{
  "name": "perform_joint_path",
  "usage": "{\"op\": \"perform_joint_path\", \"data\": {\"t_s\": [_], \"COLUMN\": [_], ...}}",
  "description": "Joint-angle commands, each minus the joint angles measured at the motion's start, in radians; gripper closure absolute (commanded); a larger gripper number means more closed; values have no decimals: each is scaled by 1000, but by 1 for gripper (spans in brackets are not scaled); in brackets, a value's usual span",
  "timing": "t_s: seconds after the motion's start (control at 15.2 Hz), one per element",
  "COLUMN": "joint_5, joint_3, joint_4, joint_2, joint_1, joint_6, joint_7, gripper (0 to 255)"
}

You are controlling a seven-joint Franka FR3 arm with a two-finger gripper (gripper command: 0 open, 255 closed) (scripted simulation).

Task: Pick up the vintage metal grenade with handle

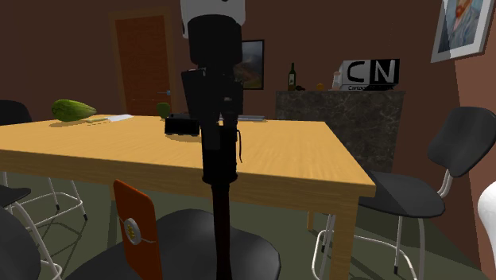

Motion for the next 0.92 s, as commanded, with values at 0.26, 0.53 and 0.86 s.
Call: {"op": "perform_joint_path", "data": {"t_s": [0.26, 0.53, 0.86], "joint_5": [3, 5, 6], "joint_3": [3, 4, 4], "joint_4": [87, 150, 203], "joint_2": [10, 20, 30], "joint_1": [2, 4, 5], "joint_6": [-78, -131, -172], "joint_7": [3, 4, 4], "gripper": [255, 255, 255]}}
